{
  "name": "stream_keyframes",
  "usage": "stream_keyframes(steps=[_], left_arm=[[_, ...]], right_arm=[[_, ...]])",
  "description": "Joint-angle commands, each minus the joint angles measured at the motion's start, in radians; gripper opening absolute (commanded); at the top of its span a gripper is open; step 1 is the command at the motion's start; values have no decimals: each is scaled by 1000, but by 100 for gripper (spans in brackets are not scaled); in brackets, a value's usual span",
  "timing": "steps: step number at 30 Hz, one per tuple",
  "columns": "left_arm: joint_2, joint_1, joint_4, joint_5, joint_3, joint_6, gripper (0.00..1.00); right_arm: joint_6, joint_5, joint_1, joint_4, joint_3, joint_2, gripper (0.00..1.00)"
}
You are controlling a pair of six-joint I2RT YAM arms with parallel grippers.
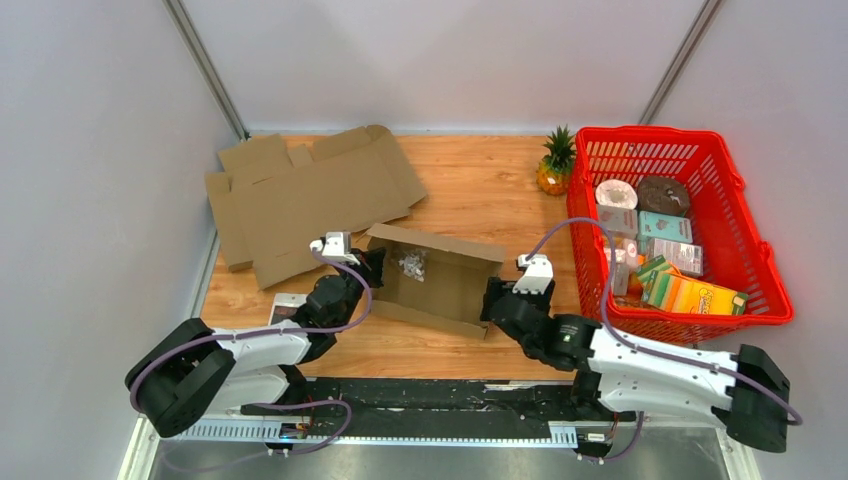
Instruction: Fold the paper box
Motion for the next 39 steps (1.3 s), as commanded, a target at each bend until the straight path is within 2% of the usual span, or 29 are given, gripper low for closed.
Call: stream_keyframes(steps=[1, 2, 6, 7, 9, 10, 16, 20, 26, 29, 31, 32, 33, 35, 37, 38, 39], left_arm=[[1, -22, -44, -2, -34, -26, 0], [2, -24, -38, -5, -34, -24, 0], [10, -34, -26, -15, -34, -14, 0], [10, -39, -24, -16, -35, -12, 0], [8, -44, -23, -18, -37, -8, 0], [7, -45, -21, -19, -40, -6, 0], [-13, -47, -8, -35, -60, -9, 0], [-13, -47, -4, -36, -63, -12, 0], [-9, -47, 5, -33, -64, -14, 0], [-27, -47, 3, -39, -72, -30, 1], [-59, -47, -58, -39, -89, -78, 6], [-118, -47, -113, -32, -90, -148, 10], [-154, -47, -262, -21, -81, -184, 18], [-282, -47, -393, 48, -78, -263, 21], [-387, -47, -576, 100, -92, -312, 32], [-501, -47, -651, 112, -92, -325, 35], [-563, -47, -813, 114, -87, -337, 39]], right_arm=[[118, -295, 6, -382, 73, -117, 88], [119, -343, 6, -404, 85, -144, 93], [73, -539, 9, -461, 157, -317, 95], [18, -591, 9, -459, 182, -341, 95], [-32, -584, 9, -493, 291, -370, 96], [-109, -545, 8, -511, 326, -376, 98], [-385, -429, 8, -485, 585, -173, 100], [-580, -497, 9, -409, 671, -56, 100], [-685, -574, 8, -304, 675, 76, 99], [-656, -607, 8, -271, 656, 105, 90], [-633, -603, 8, -249, 633, 104, 83], [-625, -606, 8, -238, 598, 101, 82], [-620, -613, 9, -214, 584, 90, 80], [-614, -621, 8, -188, 540, 79, 79], [-607, -632, 8, -166, 517, 76, 79], [-605, -638, 9, -163, 498, 79, 78], [-600, -655, 8, -152, 491, 82, 78]])
